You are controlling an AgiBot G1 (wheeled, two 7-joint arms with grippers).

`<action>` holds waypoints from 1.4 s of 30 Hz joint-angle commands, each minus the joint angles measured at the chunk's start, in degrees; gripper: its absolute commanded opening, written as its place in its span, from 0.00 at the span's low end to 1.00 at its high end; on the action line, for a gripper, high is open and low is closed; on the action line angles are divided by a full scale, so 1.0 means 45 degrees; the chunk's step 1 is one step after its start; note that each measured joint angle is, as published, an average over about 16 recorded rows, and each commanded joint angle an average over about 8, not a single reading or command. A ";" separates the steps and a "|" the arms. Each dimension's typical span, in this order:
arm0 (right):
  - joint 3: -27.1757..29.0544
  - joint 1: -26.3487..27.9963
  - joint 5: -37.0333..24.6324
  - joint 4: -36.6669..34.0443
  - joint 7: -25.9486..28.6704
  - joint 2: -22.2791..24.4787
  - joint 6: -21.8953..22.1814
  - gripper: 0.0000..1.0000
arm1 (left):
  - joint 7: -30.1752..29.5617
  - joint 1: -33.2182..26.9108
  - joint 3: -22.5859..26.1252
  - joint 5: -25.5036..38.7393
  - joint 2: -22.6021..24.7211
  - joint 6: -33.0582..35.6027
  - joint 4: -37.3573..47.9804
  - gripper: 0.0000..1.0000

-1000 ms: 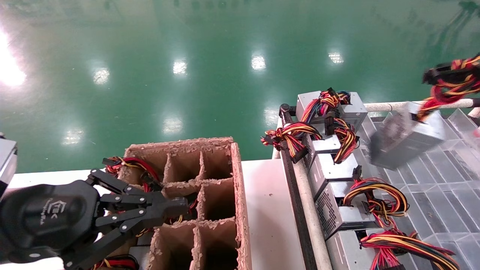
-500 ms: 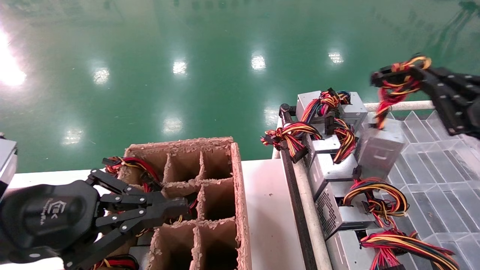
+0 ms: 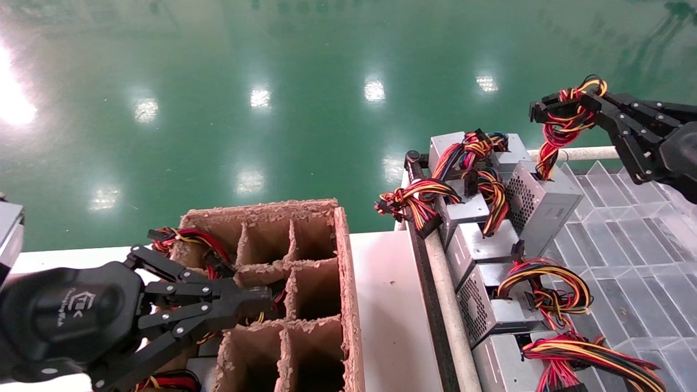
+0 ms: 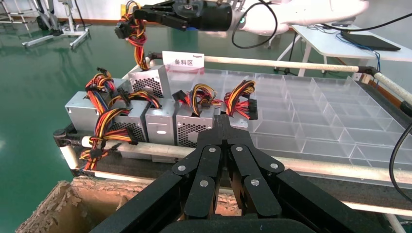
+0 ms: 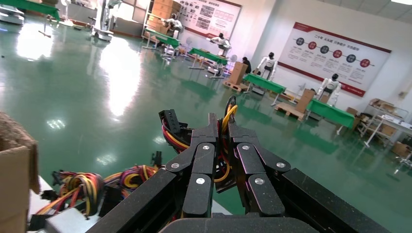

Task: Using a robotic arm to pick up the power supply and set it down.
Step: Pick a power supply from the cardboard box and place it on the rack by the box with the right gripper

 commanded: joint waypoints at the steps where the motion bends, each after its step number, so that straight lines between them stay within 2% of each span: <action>1: -0.0031 0.0157 -0.0115 -0.0565 0.0097 -0.0262 -0.0229 0.00 | 0.0000 0.0000 0.0000 0.0000 0.0000 0.0000 0.0000 0.00; 9: -0.0117 0.0925 -0.0428 -0.3148 0.0158 -0.1469 -0.0416 0.00 | 0.0000 0.0000 0.0001 -0.0001 0.0000 0.0000 0.0000 0.00; 15: -0.0163 0.1353 -0.0519 -0.4395 0.0279 -0.2185 -0.0174 0.00 | 0.0001 0.0000 0.0001 -0.0001 0.0000 -0.0001 0.0000 0.00; 23: -0.0273 0.1693 -0.0695 -0.5060 0.0488 -0.2611 -0.0313 0.00 | 0.0001 -0.0001 0.0002 -0.0001 -0.0001 -0.0001 0.0000 0.00; 38: -0.0571 0.1383 -0.1060 -0.5611 0.1187 -0.3874 -0.0344 0.00 | 0.0002 -0.0001 0.0003 -0.0002 -0.0001 -0.0001 0.0000 0.00; 39: -0.0574 0.1359 -0.1062 -0.5642 0.1232 -0.3932 -0.0344 0.03 | 0.0002 -0.0001 0.0003 -0.0002 -0.0001 -0.0001 0.0000 0.00; 42: -0.0576 0.1262 -0.1054 -0.5706 0.1413 -0.4059 -0.0415 0.38 | 0.0002 -0.0001 0.0004 -0.0002 -0.0001 -0.0001 0.0000 0.00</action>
